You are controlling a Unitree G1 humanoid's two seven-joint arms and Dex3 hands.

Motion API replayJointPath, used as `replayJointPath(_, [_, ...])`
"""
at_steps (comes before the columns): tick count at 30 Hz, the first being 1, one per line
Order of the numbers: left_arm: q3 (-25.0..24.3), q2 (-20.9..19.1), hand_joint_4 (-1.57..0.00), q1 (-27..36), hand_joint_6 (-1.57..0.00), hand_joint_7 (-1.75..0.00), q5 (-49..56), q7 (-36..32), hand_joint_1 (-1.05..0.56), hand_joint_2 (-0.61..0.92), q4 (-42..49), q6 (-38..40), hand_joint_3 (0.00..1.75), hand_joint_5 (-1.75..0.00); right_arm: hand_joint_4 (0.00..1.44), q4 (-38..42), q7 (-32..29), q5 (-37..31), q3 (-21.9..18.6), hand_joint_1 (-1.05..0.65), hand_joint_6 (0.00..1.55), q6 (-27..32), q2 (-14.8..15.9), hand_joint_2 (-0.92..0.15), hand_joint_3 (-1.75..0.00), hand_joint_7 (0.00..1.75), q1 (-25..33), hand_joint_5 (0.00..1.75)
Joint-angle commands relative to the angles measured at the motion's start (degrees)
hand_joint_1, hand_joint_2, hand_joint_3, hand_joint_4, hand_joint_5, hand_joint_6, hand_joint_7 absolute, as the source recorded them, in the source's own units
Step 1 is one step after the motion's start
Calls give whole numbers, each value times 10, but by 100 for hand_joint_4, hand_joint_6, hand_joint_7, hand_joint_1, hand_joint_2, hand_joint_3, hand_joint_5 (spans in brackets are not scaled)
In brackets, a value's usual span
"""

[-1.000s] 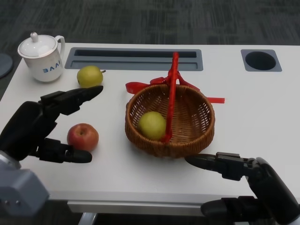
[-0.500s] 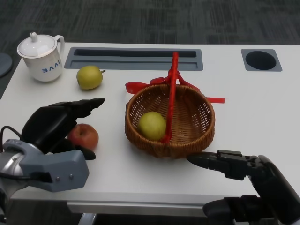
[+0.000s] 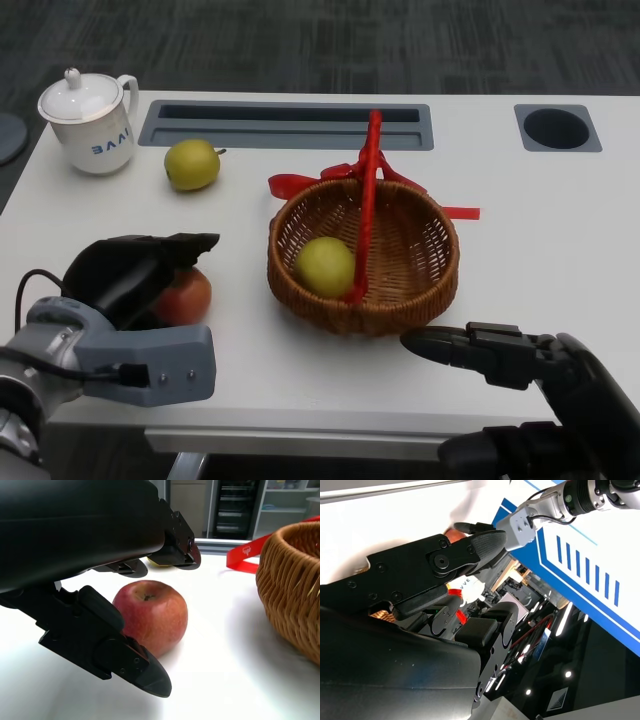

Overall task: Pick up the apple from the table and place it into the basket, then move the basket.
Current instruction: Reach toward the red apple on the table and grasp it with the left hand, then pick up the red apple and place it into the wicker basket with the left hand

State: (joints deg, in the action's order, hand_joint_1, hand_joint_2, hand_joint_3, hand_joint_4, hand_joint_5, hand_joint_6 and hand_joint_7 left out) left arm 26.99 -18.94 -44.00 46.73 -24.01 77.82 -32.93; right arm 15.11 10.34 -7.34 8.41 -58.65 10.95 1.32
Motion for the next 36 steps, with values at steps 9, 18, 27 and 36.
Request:
replayJointPath(9, [8,5,-47,-19,-38,-1,-10,28,-71,71,11,50,0,-1,78,-14,17,33,2,-48,71,-2,18,-89,0,0,14,0])
replayJointPath(18, [6,16,-82,-12,-70,-5,-15,5,-35,75,12,56,1,-6,77,-42,27,43,-2,-51,70,4,24,-91,-1,0,44,0])
replayJointPath(27, [-11,29,-117,-15,-104,-5,-46,24,-21,81,10,41,1,-7,77,-78,30,42,-9,-52,71,18,28,-92,-2,0,73,0])
replayJointPath(36, [-2,13,-128,-23,-109,-2,-42,-14,-14,82,1,10,0,-6,78,-89,34,42,-9,-52,71,28,27,-92,-3,0,79,0])
